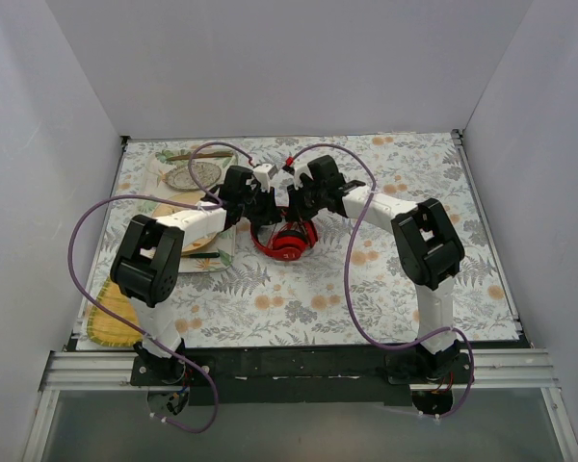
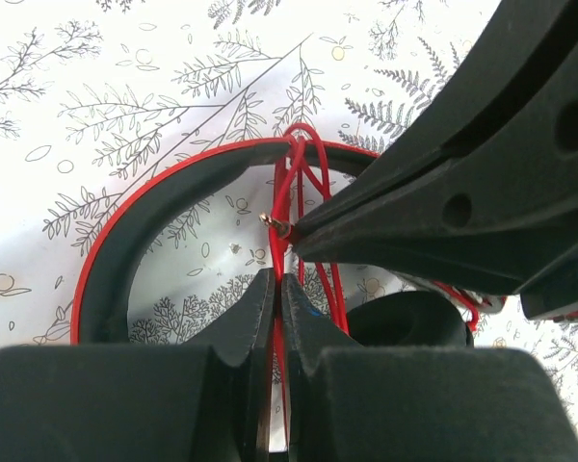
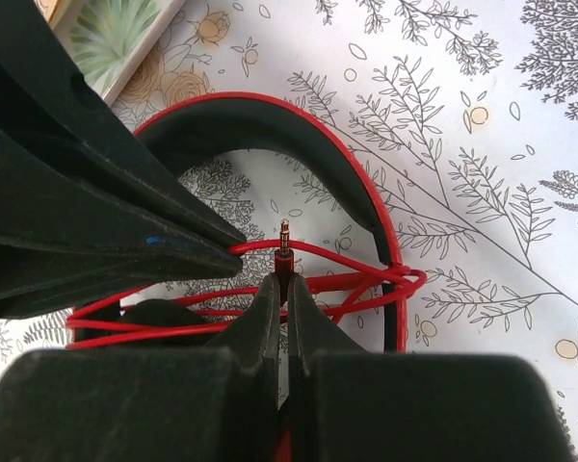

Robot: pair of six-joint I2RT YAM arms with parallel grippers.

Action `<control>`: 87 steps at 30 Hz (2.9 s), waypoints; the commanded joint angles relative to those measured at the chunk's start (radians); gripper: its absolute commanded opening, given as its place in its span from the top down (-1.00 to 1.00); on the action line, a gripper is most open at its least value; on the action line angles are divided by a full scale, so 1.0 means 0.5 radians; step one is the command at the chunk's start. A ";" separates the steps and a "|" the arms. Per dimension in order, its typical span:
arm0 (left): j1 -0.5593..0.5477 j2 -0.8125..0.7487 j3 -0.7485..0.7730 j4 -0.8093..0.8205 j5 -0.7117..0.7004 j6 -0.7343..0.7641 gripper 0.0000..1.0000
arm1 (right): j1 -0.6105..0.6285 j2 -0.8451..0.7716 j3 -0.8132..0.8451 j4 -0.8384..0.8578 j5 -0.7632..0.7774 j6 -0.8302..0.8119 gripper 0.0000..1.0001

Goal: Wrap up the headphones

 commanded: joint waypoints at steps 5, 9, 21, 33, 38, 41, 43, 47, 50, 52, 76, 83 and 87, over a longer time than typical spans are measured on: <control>0.004 -0.212 -0.066 0.232 -0.068 -0.042 1.00 | 0.028 0.059 0.078 -0.195 -0.104 -0.219 0.97; 0.004 -0.283 -0.148 0.336 -0.102 -0.045 1.00 | 0.028 0.136 0.189 -0.372 -0.061 -0.274 0.97; 0.010 -0.246 -0.109 0.367 -0.240 -0.054 1.00 | 0.037 0.069 0.116 -0.318 -0.043 -0.369 0.97; 0.010 -0.204 -0.106 0.165 0.122 0.142 0.96 | 0.013 0.050 0.125 -0.173 -0.058 -0.238 0.97; 0.010 -0.161 -0.060 0.024 -0.031 0.296 0.90 | 0.016 -0.084 0.033 -0.063 -0.040 -0.219 0.85; 0.010 -0.142 -0.032 -0.019 -0.028 0.314 0.83 | 0.016 -0.176 -0.022 0.008 -0.024 -0.222 0.68; 0.010 -0.133 -0.029 -0.023 -0.004 0.314 0.81 | 0.016 -0.219 -0.032 0.035 -0.036 -0.228 0.61; 0.010 -0.124 -0.023 -0.032 0.018 0.317 0.76 | 0.016 -0.259 -0.035 0.081 -0.055 -0.231 0.41; 0.007 -0.124 -0.029 -0.041 0.024 0.330 0.69 | 0.016 -0.290 -0.029 0.127 -0.055 -0.225 0.34; 0.010 -0.124 -0.029 -0.050 0.042 0.339 0.64 | 0.016 -0.315 -0.026 0.146 -0.049 -0.219 0.31; 0.151 -0.534 -0.105 0.082 -0.685 0.403 -0.97 | -0.401 -1.237 -1.098 0.716 0.893 0.136 0.19; 0.448 -0.829 -0.292 -0.004 -0.703 0.495 -0.96 | -0.650 -1.680 -1.618 1.084 1.224 0.214 -0.97; 0.669 -0.994 -0.510 -0.016 -0.713 0.523 -0.96 | -0.665 -1.861 -1.811 1.247 1.414 0.204 -0.97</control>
